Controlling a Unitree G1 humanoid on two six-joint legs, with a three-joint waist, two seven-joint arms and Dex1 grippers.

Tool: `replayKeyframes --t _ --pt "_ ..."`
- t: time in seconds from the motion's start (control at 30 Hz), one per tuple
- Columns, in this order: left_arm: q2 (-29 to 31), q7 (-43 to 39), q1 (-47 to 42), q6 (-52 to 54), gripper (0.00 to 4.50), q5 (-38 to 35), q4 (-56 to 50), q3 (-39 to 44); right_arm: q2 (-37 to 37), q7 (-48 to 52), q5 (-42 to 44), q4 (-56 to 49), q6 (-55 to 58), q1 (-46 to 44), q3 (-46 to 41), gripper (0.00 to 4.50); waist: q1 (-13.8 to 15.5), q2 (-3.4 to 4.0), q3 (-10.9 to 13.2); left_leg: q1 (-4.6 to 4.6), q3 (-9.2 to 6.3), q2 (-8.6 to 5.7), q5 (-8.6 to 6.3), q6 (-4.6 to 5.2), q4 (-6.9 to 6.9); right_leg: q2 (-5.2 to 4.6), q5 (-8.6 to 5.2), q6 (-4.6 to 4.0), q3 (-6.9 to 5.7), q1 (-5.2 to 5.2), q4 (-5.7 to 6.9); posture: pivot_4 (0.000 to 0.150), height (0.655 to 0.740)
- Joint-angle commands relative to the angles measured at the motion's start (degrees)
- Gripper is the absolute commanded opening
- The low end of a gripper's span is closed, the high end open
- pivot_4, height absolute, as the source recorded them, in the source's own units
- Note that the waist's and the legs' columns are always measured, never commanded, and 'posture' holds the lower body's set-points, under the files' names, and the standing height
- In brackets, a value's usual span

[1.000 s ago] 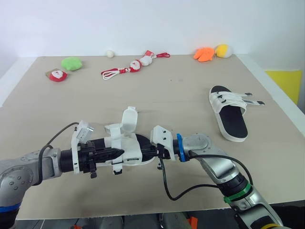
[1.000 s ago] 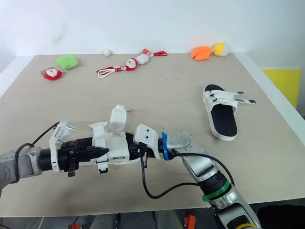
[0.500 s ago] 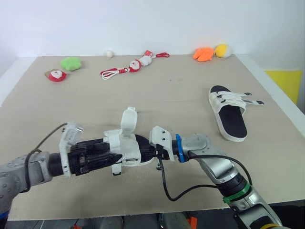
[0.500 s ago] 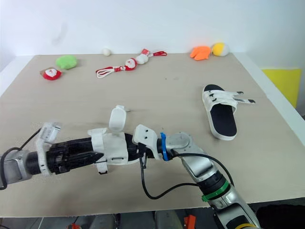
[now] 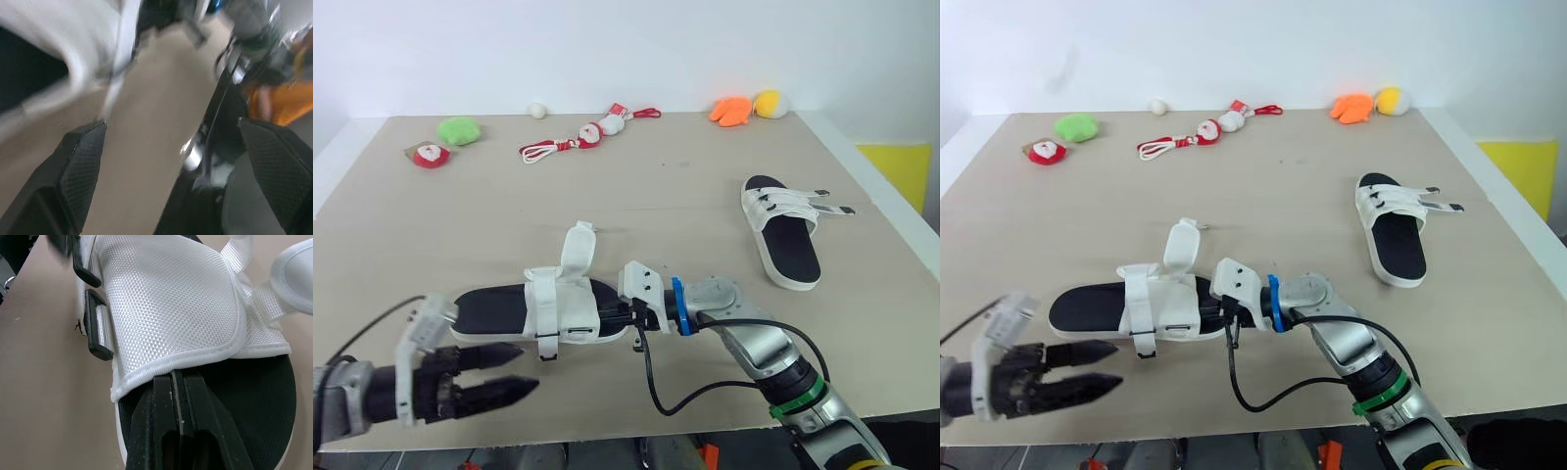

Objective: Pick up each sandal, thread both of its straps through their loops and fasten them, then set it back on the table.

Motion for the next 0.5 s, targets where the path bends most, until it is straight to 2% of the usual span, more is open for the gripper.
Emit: replayKeyframes --t 0.03,0.17,0.5 --pt "-1.04 -0.72 -0.42 -4.42 4.45 6.35 0.57 -3.61 0.13 0.79 0.44 -0.58 -0.72 -0.72 0.2 0.0 0.01 0.0 0.0 0.0 0.01 0.0 0.0 0.0 0.0 0.0 0.0 0.0 0.0 -0.01 0.0 0.15 0.74" --pt "-2.78 -0.21 -2.19 -7.49 4.45 10.57 2.47 -6.08 -0.15 1.02 0.41 -0.62 -0.75 -0.72 -0.08 0.0 0.03 -0.01 0.0 -0.02 0.03 0.01 0.0 0.0 0.0 -0.01 0.0 0.0 0.01 -0.02 0.0 0.15 0.74" --pt "-6.52 0.69 -8.1 -7.79 4.45 11.11 4.93 -10.86 -0.15 0.91 0.27 -0.69 -0.81 -0.69 -0.09 0.0 0.04 -0.03 -0.02 -0.03 0.06 0.01 0.0 0.0 0.01 -0.01 0.02 0.03 0.02 -0.01 0.0 0.15 0.74"
